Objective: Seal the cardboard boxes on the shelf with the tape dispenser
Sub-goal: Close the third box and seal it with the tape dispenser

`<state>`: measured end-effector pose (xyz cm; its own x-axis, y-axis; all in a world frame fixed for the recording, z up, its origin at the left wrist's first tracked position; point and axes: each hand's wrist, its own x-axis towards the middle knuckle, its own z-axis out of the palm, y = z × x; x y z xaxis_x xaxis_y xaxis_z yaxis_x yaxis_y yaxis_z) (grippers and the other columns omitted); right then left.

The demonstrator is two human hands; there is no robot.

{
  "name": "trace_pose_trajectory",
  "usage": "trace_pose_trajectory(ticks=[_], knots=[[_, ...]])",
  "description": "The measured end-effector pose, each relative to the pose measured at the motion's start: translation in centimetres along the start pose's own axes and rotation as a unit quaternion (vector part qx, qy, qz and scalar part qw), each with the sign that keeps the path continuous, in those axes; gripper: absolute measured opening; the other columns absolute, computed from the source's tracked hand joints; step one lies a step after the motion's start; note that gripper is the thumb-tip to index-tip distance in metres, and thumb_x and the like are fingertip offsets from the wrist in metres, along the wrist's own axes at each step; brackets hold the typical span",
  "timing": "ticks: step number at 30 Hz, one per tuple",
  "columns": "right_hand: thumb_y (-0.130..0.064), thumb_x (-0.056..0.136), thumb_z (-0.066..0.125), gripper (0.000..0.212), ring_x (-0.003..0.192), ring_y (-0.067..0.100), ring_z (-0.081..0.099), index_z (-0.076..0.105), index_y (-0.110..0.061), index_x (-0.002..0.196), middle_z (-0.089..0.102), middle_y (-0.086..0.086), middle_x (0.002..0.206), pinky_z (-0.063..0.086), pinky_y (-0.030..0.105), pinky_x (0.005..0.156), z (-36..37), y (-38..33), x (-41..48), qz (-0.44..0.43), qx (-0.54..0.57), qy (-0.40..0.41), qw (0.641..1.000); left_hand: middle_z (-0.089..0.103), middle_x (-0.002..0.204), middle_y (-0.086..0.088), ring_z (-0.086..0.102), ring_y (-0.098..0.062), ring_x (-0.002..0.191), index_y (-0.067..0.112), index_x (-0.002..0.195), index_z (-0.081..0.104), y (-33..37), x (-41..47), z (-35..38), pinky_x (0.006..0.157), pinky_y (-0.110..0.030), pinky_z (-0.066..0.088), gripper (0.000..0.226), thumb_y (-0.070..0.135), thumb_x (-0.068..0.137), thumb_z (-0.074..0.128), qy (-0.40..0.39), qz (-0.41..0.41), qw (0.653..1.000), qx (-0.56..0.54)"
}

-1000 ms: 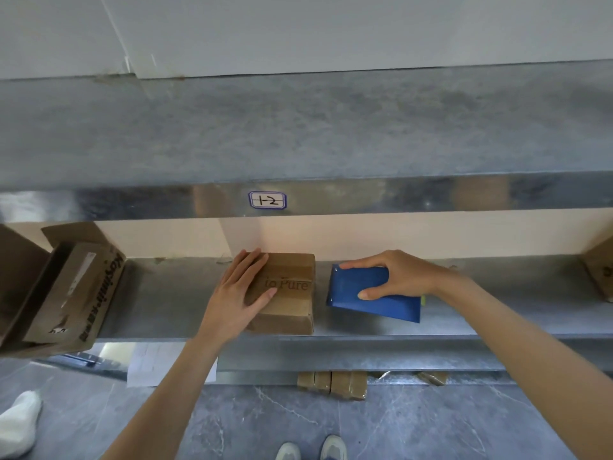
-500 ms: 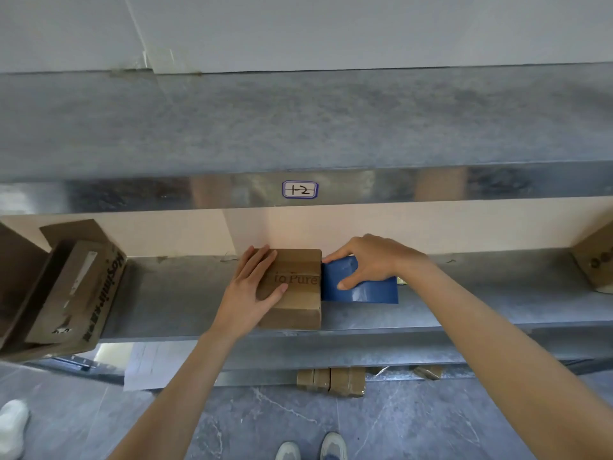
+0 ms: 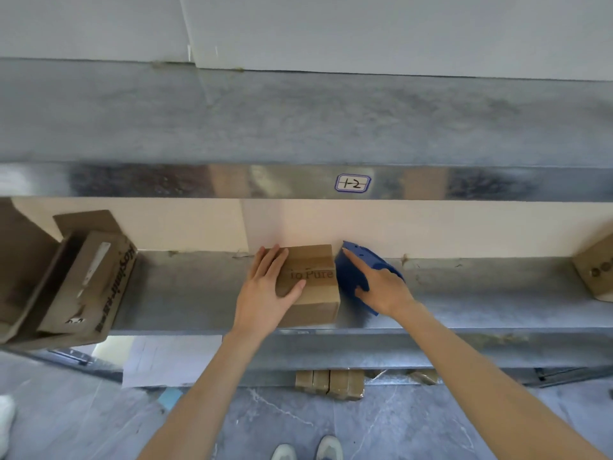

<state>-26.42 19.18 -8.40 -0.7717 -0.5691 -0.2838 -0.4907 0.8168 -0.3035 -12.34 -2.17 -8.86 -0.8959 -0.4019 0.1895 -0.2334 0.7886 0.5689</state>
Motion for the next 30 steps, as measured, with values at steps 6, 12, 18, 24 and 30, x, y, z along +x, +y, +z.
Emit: trace_pose_trajectory(ticks=[6, 12, 18, 24, 30], knots=[[-0.019, 0.1, 0.05, 0.08, 0.053, 0.01, 0.046, -0.003, -0.044, 0.155, 0.061, 0.004, 0.092, 0.03, 0.019, 0.044, 0.7, -0.1, 0.1, -0.004, 0.026, 0.014, 1.0, 0.03, 0.159, 0.015, 0.013, -0.006, 0.151, 0.029, 0.145, 0.041, 0.0, 0.0, -0.2, 0.104, -0.037, 0.047, 0.069, 0.066, 0.087, 0.051, -0.001, -0.004, 1.0, -0.009], [-0.039, 0.099, 0.054, 0.086, 0.085, 0.024, 0.065, -0.014, -0.049, 0.151, 0.065, 0.013, 0.121, 0.051, 0.031, 0.063, 0.8, 0.0, 0.0, 0.026, 0.075, 0.004, 0.997, 0.025, 0.161, 0.017, 0.006, -0.006, 0.152, 0.028, 0.15, 0.038, -0.4, 0.0, -0.4, 0.12, -0.041, 0.031, 0.074, 0.063, 0.087, 0.057, -0.028, -0.009, 0.998, -0.054], [-0.043, 0.101, 0.046, 0.065, 0.07, 0.019, 0.058, 0.011, -0.037, 0.156, 0.061, 0.0, 0.086, 0.053, 0.037, 0.063, -0.2, 0.0, -1.1, 0.053, 0.119, 0.076, 0.989, 0.018, 0.163, 0.02, 0.004, -0.004, 0.152, 0.03, 0.155, 0.032, -1.0, 0.3, -1.0, 0.123, -0.036, 0.016, 0.081, 0.062, 0.086, 0.061, -0.057, 0.015, 0.998, -0.023], [-0.033, 0.103, 0.046, 0.045, 0.116, 0.018, 0.054, 0.036, -0.027, 0.146, 0.05, 0.0, 0.136, 0.047, 0.033, 0.093, -1.2, -2.7, -1.0, -0.007, 0.183, 0.197, 0.963, 0.028, 0.16, 0.015, 0.007, -0.005, 0.152, 0.026, 0.15, 0.041, -1.3, 0.5, -0.5, 0.121, -0.029, 0.008, 0.088, 0.075, 0.078, 0.053, -0.022, 0.034, 0.998, -0.047], [-0.027, 0.102, 0.052, 0.041, 0.139, -0.003, 0.026, 0.043, -0.028, 0.142, 0.035, -0.012, 0.151, 0.024, 0.019, 0.113, 1.0, -8.5, 0.0, -0.096, 0.371, 0.126, 0.915, 0.033, 0.159, 0.009, 0.005, -0.004, 0.152, 0.016, 0.146, 0.047, -1.4, 0.2, 0.3, 0.119, -0.024, 0.016, 0.088, 0.065, 0.075, 0.065, -0.009, 0.019, 0.986, -0.166]])
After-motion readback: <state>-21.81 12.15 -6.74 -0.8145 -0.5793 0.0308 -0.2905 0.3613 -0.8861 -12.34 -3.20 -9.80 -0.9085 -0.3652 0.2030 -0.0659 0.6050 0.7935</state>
